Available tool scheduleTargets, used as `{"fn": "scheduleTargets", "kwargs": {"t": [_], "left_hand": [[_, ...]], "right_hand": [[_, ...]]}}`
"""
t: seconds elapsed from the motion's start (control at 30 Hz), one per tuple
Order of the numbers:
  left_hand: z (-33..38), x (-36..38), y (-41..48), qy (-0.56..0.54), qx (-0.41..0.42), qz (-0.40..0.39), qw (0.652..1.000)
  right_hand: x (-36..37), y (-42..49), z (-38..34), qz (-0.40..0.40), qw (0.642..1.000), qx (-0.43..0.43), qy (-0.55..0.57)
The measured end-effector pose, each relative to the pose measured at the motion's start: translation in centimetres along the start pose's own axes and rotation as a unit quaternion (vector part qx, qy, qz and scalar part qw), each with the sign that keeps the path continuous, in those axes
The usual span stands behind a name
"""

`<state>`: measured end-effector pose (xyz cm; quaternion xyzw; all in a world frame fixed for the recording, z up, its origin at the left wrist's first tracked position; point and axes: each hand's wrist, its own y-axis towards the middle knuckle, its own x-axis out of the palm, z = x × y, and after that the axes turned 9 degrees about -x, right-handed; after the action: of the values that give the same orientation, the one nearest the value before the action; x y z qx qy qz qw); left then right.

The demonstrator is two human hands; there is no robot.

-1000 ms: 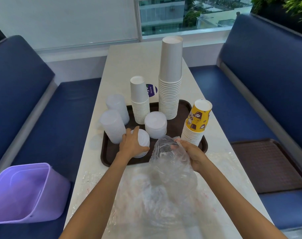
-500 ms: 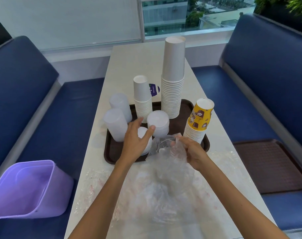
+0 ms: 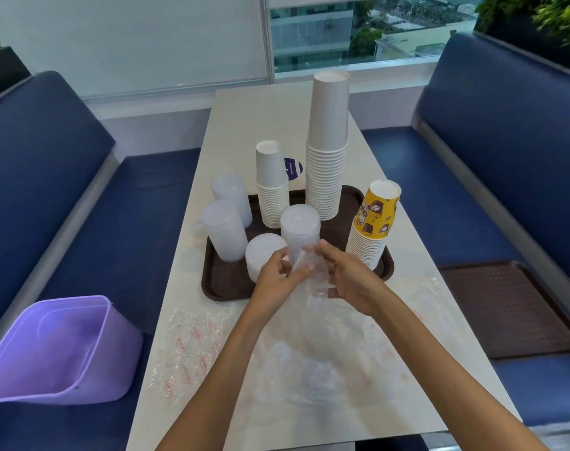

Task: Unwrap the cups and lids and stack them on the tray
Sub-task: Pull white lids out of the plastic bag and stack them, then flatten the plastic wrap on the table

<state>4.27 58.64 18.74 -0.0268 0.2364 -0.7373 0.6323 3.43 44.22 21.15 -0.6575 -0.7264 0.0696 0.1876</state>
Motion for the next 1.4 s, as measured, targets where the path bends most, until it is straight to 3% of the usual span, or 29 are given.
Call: {"fn": "scheduleTargets", "kwargs": {"t": [0.23,0.33,0.43,0.5,0.63,0.7,0.97,1.17,1.3,1.4], "left_hand": [[-1.6,-1.0,-0.8,-0.144,0.019,0.078,0.986],[-1.9,-2.2,-1.0,-0.199,-0.013,0.08,0.977],[-2.1,-3.5,-1.3,-0.269,-0.038,0.072,0.96],[-2.3,-4.0,-1.6,-0.29,-0.042,0.064,0.954],[-2.5,-4.8,-2.3,-0.309,-0.043,0.046,0.949],[-2.5,-5.1,-2.6,-0.306,-0.046,0.044,0.95],[-3.7,-6.5,-3.2,-0.33,-0.025,0.093,0.939],[-4.4,-7.6,-3.6,-0.361,-0.052,0.21,0.907],[-4.5,-6.6,-3.0,-0.213,-0.084,0.256,0.939],[-4.7,-4.8,-3.6,-0.195,-0.029,0.285,0.938]], "right_hand": [[0.6,-1.4,-0.9,-0.05,0.998,-0.034,-0.009],[-0.1,-1.6,-0.5,0.036,0.993,-0.114,-0.016],[-1.0,-1.4,0.4,0.158,0.959,-0.202,-0.117],[-1.3,-1.4,0.8,0.163,0.954,-0.18,-0.173],[-0.5,-1.4,1.3,0.037,0.987,0.003,-0.155],[0.2,-1.4,1.7,0.012,0.993,0.042,-0.107],[0.7,-1.6,2.0,0.069,0.996,-0.059,-0.014],[0.7,-1.7,2.1,0.173,0.977,-0.113,0.052],[1.3,-1.6,2.7,0.164,0.977,-0.121,0.068],[1.8,-1.5,3.0,0.172,0.976,-0.124,0.051]]}}
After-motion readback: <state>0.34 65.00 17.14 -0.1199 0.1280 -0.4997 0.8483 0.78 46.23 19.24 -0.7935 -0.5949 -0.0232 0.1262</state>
